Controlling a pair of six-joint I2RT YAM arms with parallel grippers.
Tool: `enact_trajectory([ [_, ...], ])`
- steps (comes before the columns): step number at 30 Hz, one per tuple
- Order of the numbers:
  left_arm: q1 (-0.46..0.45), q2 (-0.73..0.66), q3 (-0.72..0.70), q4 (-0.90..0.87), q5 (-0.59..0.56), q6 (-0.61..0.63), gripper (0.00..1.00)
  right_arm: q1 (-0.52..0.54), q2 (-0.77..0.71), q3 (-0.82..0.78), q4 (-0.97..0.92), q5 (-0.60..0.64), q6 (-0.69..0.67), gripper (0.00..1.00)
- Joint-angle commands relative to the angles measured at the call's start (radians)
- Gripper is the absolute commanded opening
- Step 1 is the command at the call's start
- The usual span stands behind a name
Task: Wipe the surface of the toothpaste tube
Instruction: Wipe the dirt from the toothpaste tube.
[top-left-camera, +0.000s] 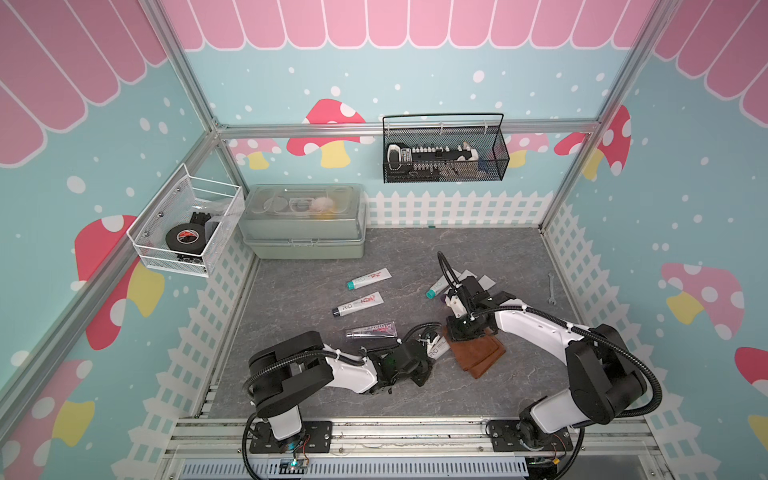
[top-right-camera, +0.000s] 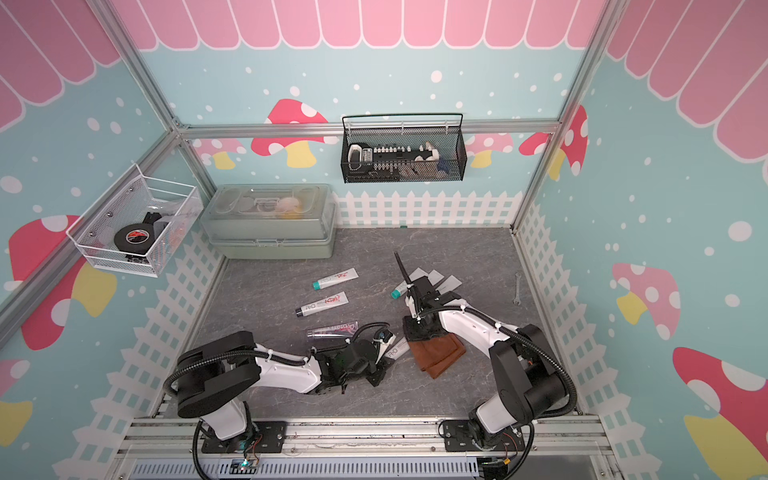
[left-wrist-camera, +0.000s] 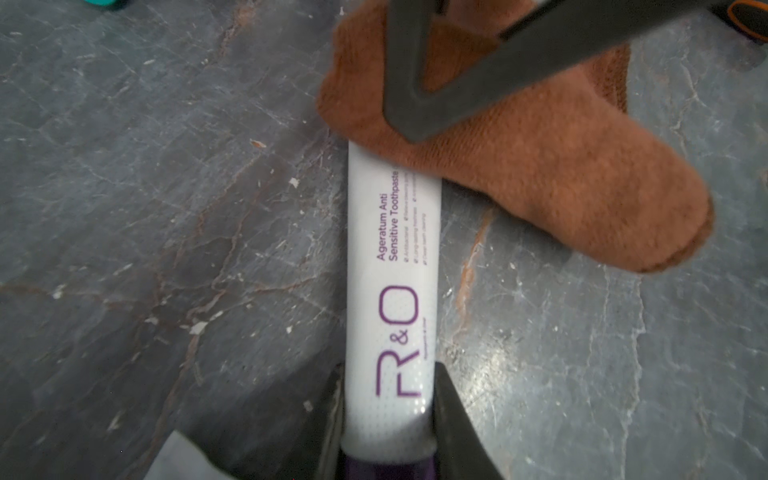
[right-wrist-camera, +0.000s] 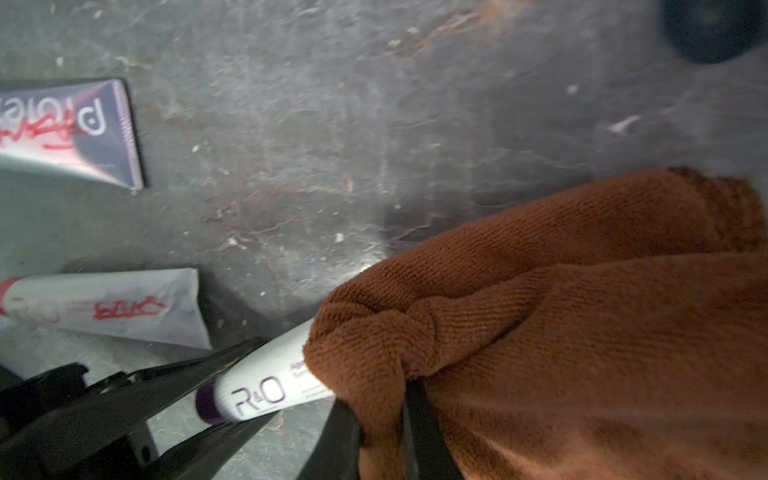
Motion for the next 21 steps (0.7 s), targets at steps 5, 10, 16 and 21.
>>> enact_trajectory([
  [5,0.003,0.026,0.012,-0.064,-0.004,-0.004,0.18,0.024,0.119,-0.008,-0.035,0.103,-0.011,0.13],
  [10,0.003,0.014,0.007,-0.069,-0.009,-0.003,0.18,0.019,0.157,0.032,-0.125,0.372,-0.008,0.13],
  [16,0.003,0.003,-0.001,-0.068,-0.014,-0.006,0.18,-0.023,0.165,0.038,-0.133,0.441,0.000,0.12],
  [21,0.003,0.006,-0.003,-0.062,-0.014,-0.005,0.18,-0.065,0.121,0.034,-0.102,0.369,-0.007,0.13],
])
